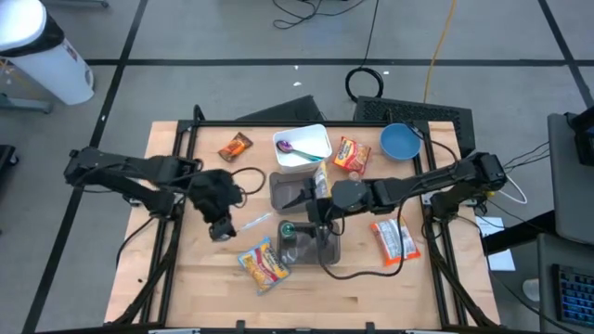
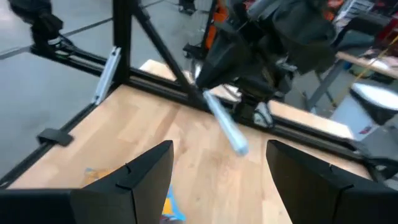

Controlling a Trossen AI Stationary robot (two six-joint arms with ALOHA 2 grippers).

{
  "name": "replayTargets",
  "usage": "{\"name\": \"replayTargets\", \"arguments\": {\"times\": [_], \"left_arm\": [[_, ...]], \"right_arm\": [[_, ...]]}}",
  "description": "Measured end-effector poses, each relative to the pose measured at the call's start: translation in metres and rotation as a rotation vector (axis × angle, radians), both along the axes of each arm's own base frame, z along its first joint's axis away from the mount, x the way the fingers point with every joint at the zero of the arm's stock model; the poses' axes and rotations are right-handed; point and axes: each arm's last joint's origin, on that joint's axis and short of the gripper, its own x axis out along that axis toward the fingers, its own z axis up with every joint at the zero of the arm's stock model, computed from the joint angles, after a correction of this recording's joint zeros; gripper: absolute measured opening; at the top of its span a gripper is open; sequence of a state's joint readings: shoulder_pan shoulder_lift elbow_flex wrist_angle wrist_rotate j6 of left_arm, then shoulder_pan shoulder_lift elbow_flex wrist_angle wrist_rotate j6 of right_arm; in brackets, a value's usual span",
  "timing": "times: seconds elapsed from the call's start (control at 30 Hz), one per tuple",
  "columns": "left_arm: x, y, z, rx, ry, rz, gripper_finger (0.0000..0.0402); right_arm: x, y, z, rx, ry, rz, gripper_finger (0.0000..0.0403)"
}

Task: Pick & Place Food Item
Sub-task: Put the blue patterned spoon into the white bin

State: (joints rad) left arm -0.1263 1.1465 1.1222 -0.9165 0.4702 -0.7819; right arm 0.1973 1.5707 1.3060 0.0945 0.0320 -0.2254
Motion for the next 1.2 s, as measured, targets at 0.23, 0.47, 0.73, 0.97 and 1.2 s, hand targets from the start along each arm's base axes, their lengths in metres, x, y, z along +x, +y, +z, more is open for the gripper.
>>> {"name": "replayTargets", "arguments": {"times": [0.23, 0.47, 0.73, 0.97, 1.2], "left_arm": [[0.042, 0.018, 0.005, -0.1, 0.007, -0.088, 0.0006], [0.072, 0.037, 0.007, -0.121, 0.028, -0.116, 0.0006], [0.094, 0.054, 0.009, -0.119, 0.054, -0.135, 0.0005], [0.106, 0.061, 0.011, -0.123, 0.045, -0.133, 0.0011], [0.107, 0.061, 0.012, -0.122, 0.055, -0.13, 0.0013]], "right_arm": [[0.002, -0.001, -0.004, -0.06, 0.005, -0.03, 0.0254], [0.002, -0.001, -0.004, -0.066, 0.013, -0.029, 0.0253], [0.0, -0.001, -0.008, -0.096, 0.053, -0.021, 0.0253], [-0.001, -0.001, -0.012, -0.111, 0.093, -0.025, 0.0235], [-0.001, -0.007, -0.014, -0.113, 0.111, -0.039, 0.0171]]}}
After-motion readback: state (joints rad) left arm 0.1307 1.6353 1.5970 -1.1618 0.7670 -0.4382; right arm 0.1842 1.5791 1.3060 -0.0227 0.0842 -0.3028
